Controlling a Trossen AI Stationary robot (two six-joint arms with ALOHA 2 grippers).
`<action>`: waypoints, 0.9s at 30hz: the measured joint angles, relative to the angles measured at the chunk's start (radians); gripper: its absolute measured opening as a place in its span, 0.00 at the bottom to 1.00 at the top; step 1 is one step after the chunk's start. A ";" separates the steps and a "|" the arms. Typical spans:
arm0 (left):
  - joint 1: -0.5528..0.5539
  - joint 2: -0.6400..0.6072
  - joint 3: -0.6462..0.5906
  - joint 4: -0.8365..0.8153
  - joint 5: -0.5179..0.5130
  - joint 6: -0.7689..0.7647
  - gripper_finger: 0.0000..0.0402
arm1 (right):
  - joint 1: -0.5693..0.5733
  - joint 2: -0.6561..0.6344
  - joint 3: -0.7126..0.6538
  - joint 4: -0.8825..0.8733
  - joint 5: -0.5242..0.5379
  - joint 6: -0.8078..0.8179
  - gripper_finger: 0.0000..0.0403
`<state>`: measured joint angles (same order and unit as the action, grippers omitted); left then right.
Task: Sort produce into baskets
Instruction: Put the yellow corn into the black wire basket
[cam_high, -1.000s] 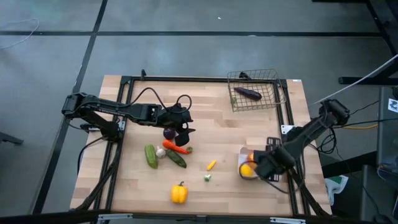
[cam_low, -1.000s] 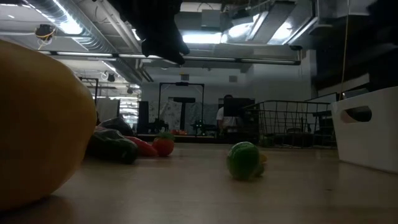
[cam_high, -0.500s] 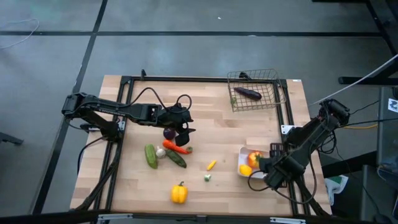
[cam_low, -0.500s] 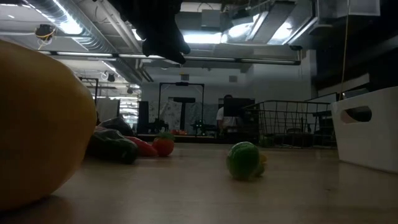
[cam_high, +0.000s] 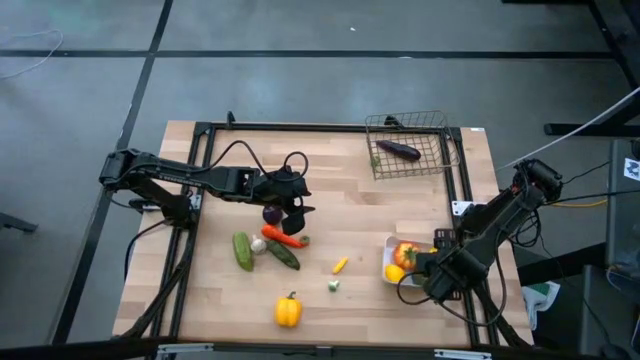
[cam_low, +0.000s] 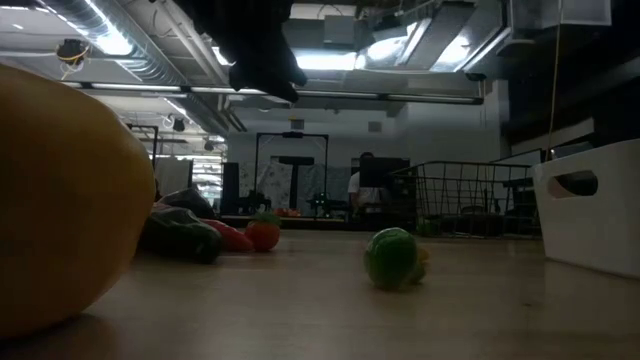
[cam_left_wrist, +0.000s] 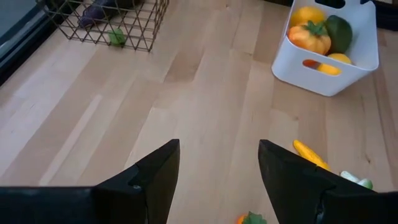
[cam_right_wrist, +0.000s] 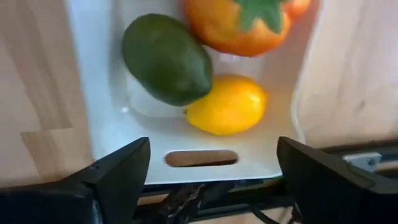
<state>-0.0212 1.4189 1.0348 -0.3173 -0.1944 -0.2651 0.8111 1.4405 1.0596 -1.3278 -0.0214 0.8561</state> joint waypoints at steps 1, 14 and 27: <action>0.000 0.000 0.000 0.002 0.000 -0.009 0.53 | -0.010 -0.002 0.006 -0.017 0.002 -0.001 0.88; 0.000 0.000 0.000 0.024 0.000 -0.004 0.53 | -0.184 -0.006 0.283 0.006 0.182 -0.225 0.87; -0.069 -0.003 0.000 0.097 -0.002 0.076 0.53 | -0.322 0.155 0.288 0.540 0.283 -0.661 0.87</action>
<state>-0.0906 1.4160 1.0344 -0.2204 -0.1967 -0.1889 0.4887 1.5952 1.3472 -0.7874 0.2619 0.1947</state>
